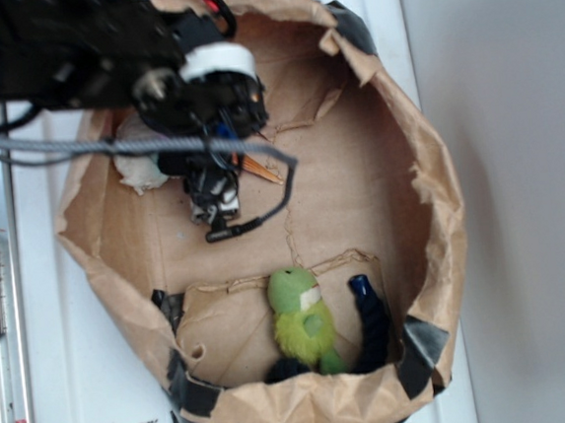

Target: Grab the shell.

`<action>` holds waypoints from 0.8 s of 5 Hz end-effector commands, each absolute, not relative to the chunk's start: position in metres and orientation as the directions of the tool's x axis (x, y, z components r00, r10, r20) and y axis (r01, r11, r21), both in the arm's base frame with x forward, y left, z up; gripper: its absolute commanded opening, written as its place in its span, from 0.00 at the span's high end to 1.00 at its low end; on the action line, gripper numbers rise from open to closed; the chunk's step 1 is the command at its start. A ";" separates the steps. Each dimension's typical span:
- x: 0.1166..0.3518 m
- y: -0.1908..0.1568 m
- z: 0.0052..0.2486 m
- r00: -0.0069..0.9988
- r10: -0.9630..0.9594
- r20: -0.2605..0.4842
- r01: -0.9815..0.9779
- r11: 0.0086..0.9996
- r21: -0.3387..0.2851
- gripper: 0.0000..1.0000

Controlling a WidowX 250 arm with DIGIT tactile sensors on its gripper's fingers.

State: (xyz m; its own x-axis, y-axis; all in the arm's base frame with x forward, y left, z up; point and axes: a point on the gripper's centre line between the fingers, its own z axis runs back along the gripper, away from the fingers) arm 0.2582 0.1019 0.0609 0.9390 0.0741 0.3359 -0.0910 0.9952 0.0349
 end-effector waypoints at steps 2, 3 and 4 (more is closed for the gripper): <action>0.274 0.128 0.098 0.912 0.131 0.388 -0.156 0.987 0.034 0.00; 0.281 0.127 0.092 0.909 0.129 0.396 -0.159 0.986 0.044 0.00; 0.280 0.112 0.080 0.902 0.033 0.431 -0.073 0.995 0.075 0.00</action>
